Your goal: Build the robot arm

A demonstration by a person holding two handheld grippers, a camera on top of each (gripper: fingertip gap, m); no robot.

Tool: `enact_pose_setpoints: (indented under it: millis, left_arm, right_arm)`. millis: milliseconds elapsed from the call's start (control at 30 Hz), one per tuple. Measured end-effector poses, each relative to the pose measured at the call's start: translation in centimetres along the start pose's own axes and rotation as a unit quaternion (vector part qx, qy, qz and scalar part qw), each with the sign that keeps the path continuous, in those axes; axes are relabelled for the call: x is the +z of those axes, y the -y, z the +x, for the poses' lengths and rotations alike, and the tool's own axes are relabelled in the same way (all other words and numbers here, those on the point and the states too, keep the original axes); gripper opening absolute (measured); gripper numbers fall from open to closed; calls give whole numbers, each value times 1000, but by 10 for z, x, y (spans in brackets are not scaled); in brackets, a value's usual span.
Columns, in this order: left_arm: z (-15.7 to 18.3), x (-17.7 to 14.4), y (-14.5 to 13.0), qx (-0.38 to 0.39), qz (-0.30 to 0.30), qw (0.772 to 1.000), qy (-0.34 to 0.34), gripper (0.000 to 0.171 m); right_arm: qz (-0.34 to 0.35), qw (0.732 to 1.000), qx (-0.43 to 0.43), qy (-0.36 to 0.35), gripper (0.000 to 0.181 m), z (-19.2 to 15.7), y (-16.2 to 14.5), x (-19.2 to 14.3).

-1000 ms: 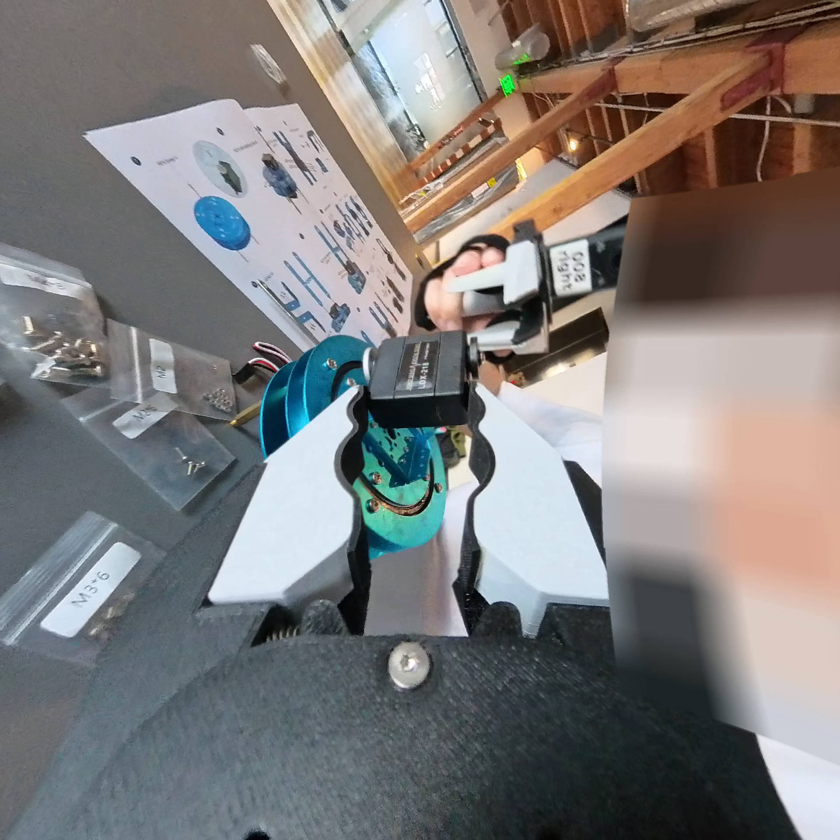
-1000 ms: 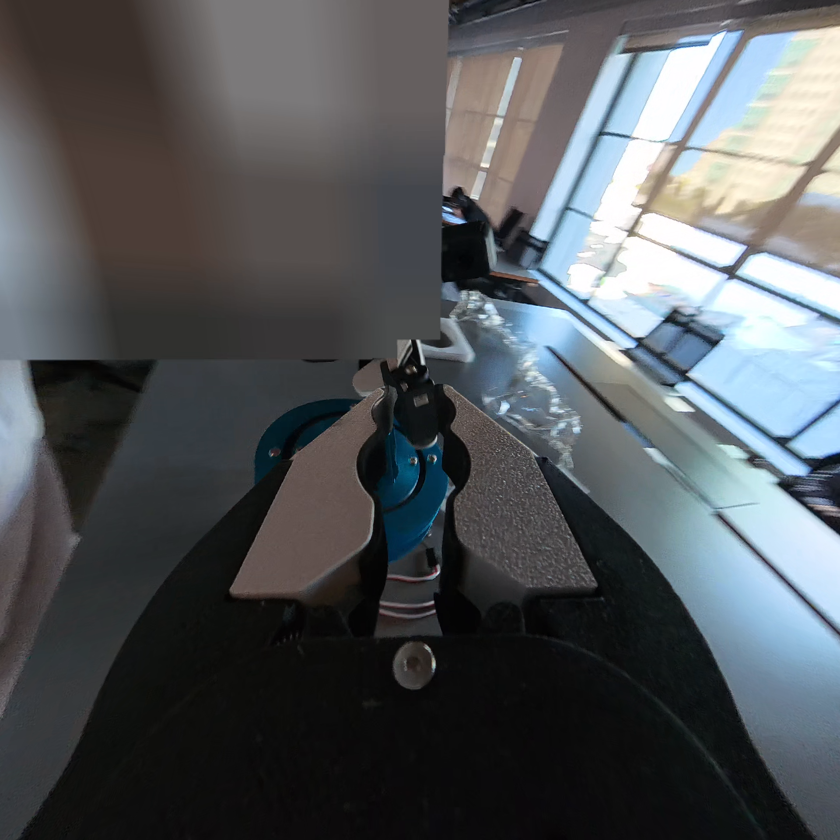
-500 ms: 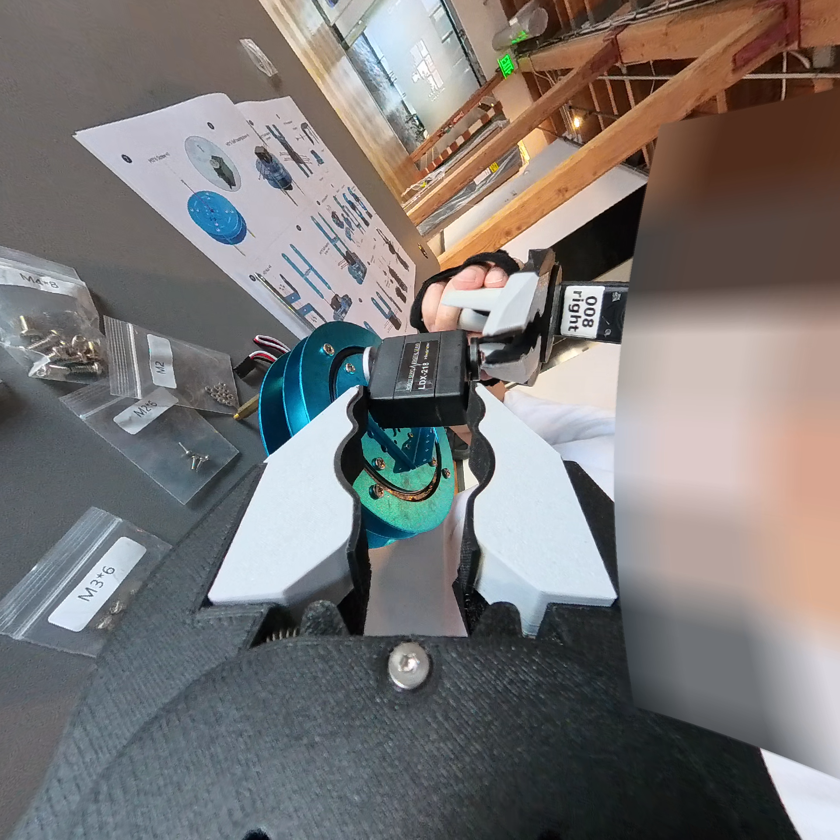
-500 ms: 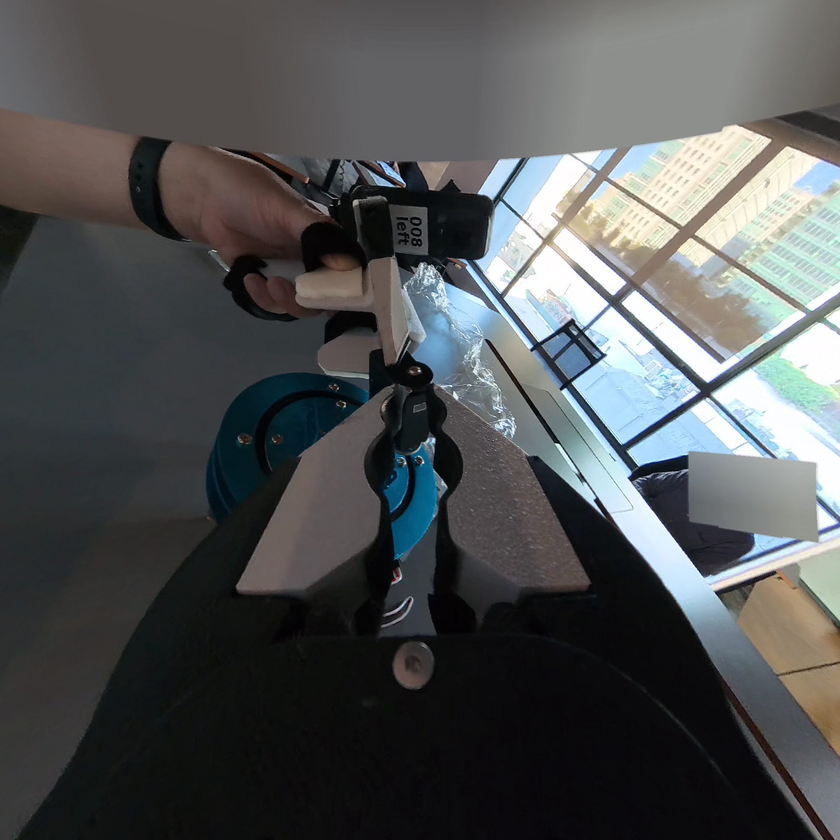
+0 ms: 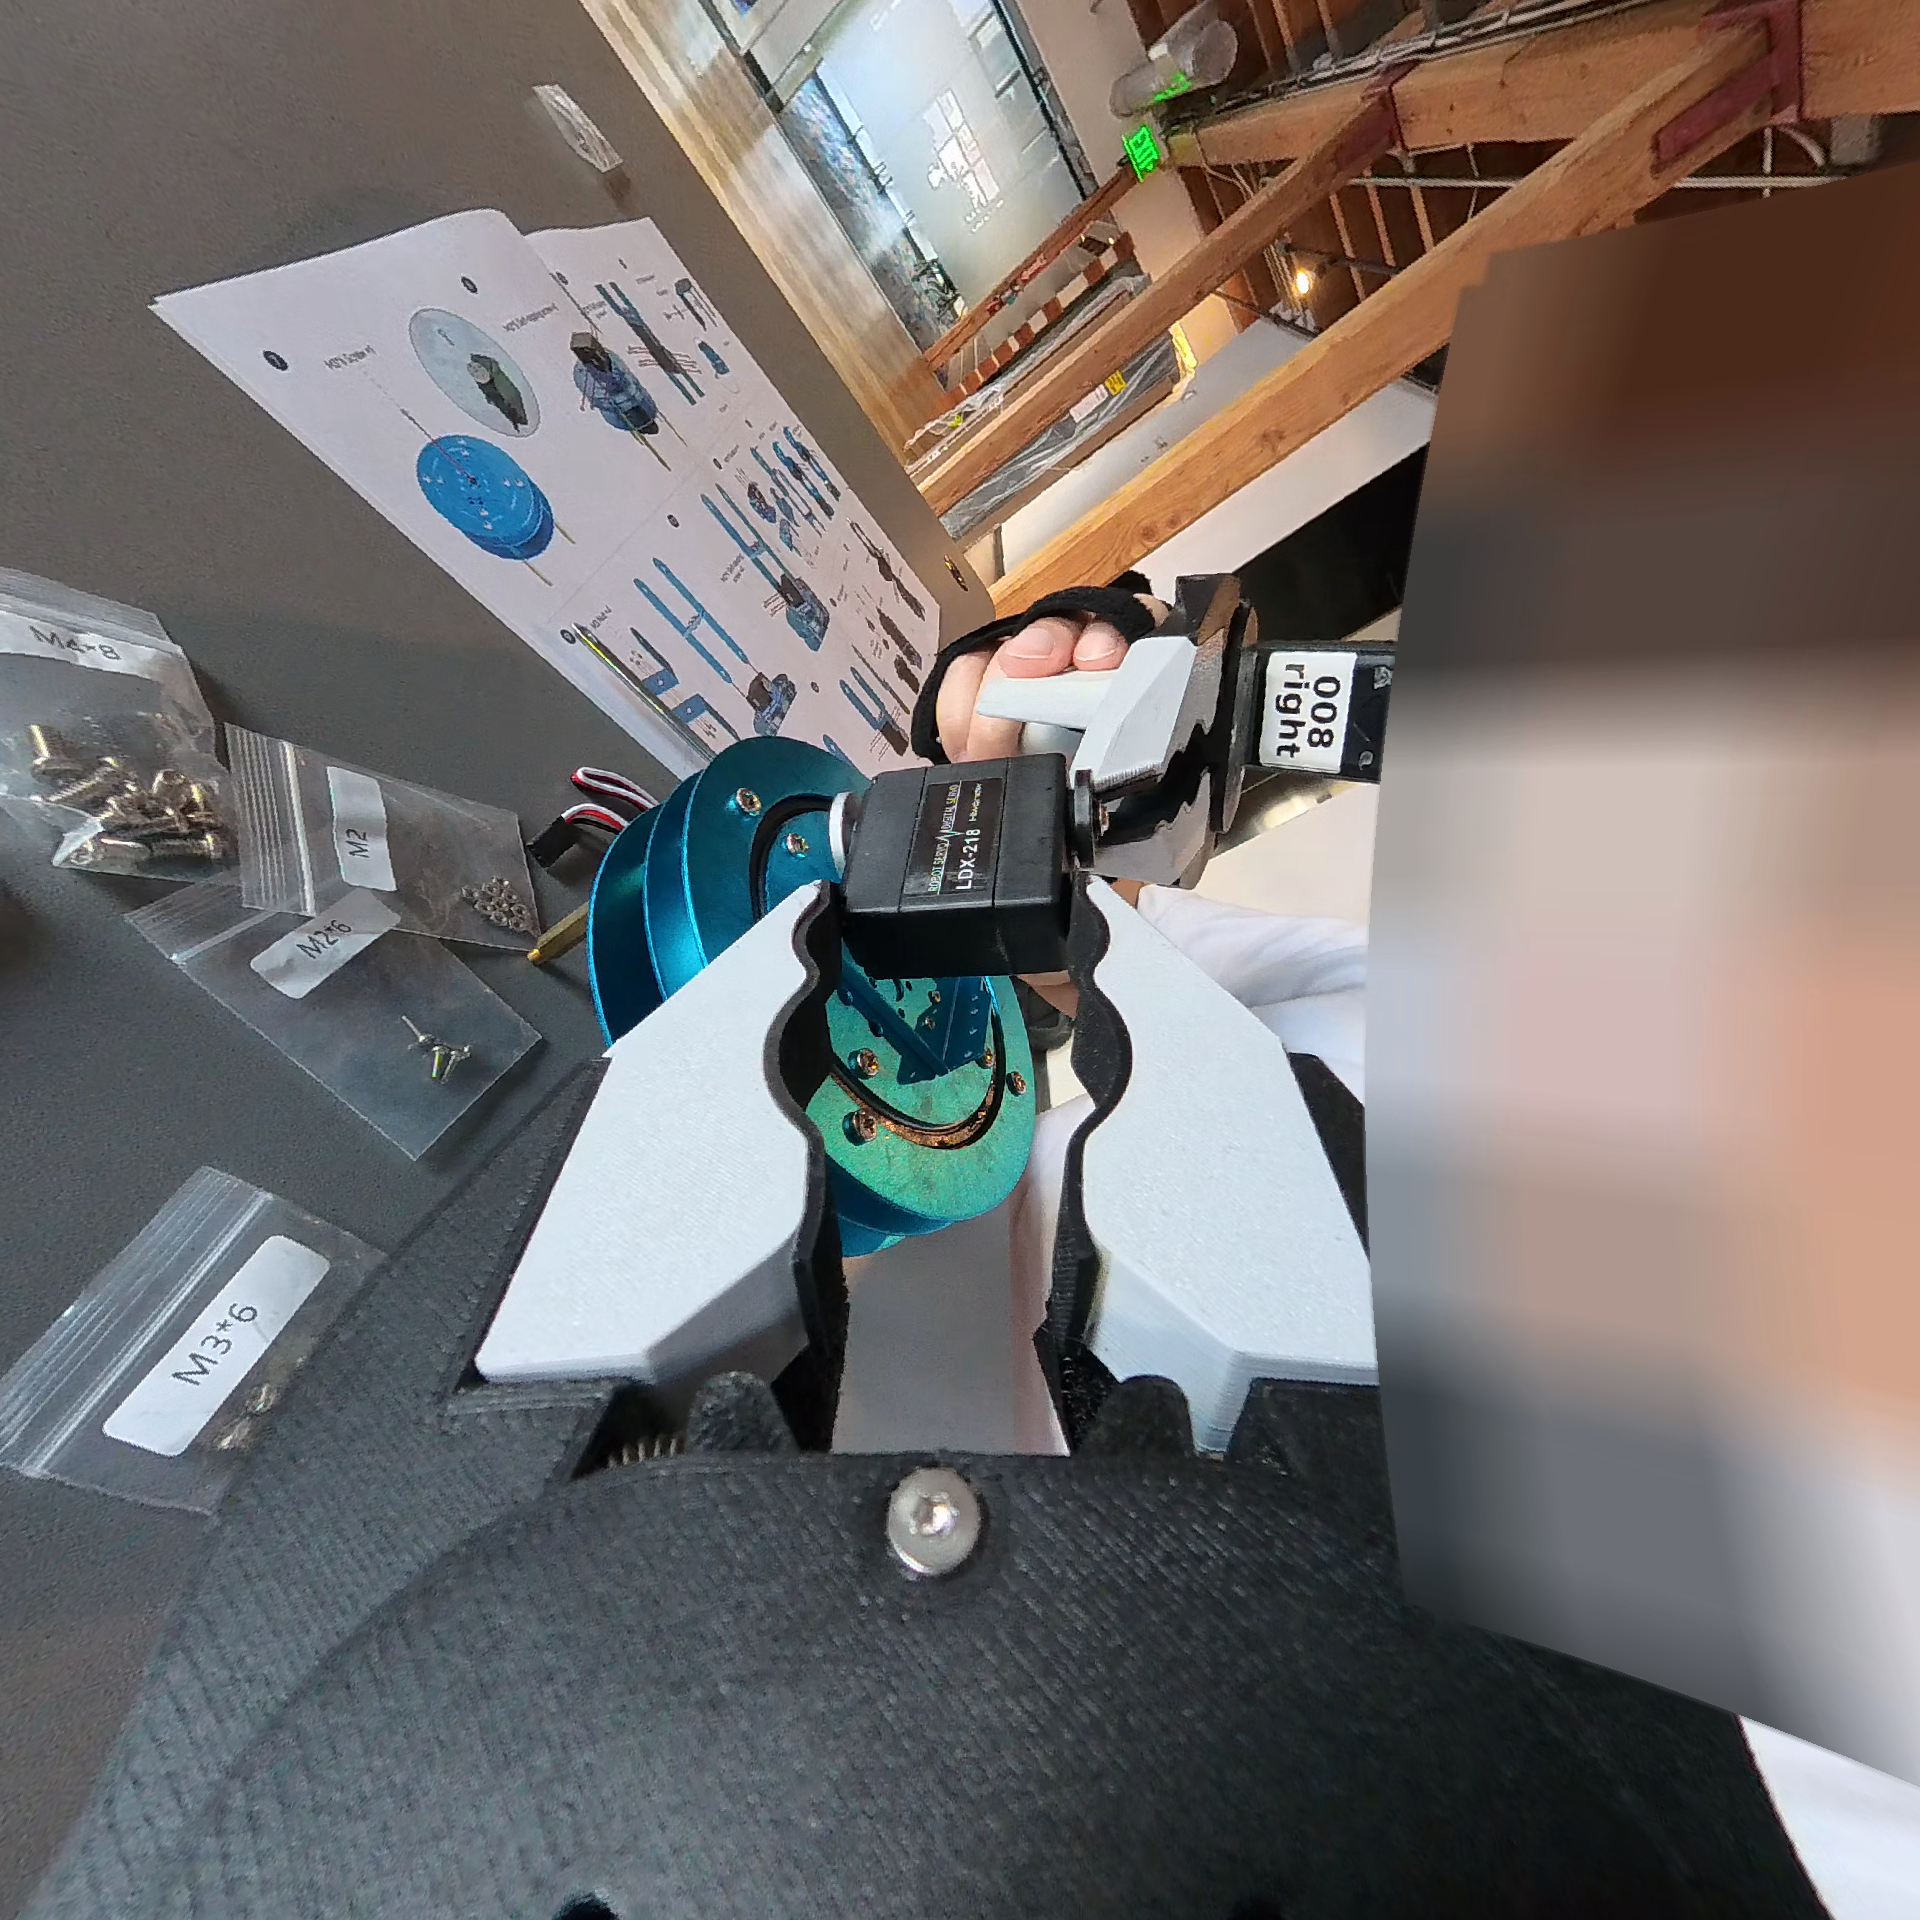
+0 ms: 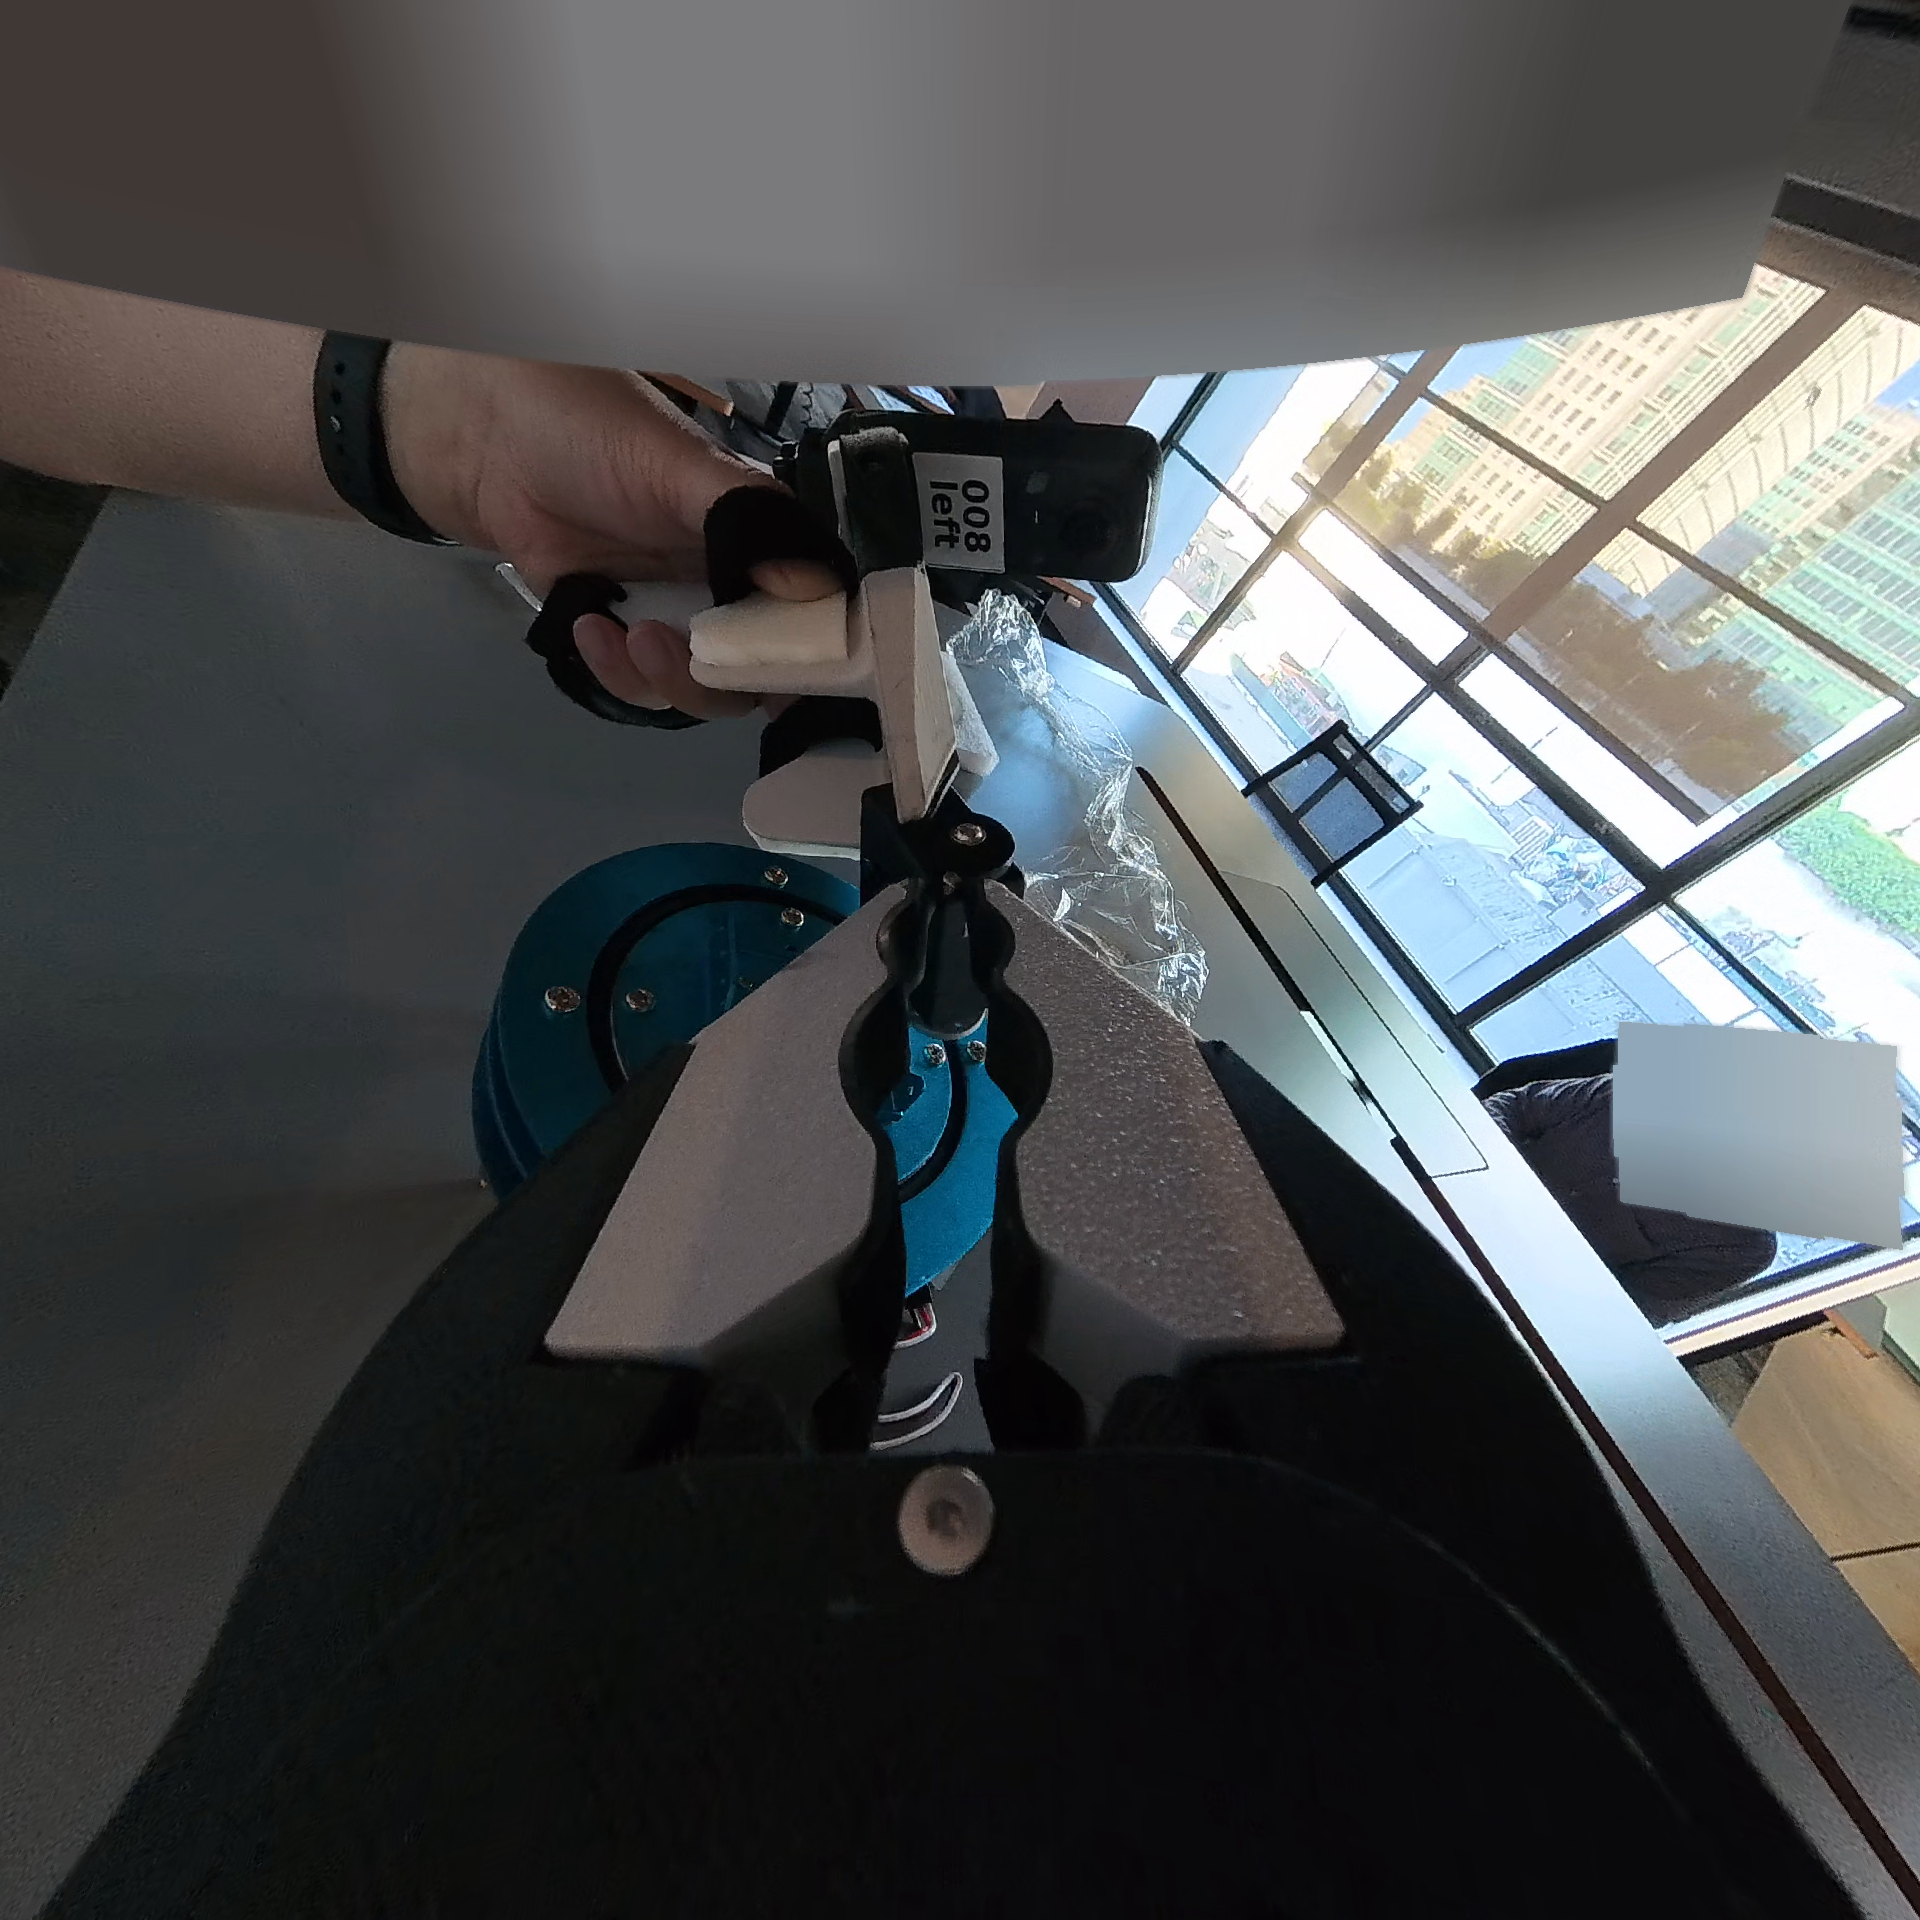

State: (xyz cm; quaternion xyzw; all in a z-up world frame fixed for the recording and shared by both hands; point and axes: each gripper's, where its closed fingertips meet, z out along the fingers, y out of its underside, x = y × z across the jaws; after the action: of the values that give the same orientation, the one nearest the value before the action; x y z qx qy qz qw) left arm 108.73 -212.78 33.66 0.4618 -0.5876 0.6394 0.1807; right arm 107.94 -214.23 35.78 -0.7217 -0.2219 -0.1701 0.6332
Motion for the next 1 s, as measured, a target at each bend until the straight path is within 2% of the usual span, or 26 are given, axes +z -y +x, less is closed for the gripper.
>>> enact_pose_setpoints:
  millis: [1000]
  left_arm:
    - [-1,-1,0,-4,-2,1000,-3,42]
  right_arm:
    - [15,1000,0,4,1,1,3,2]
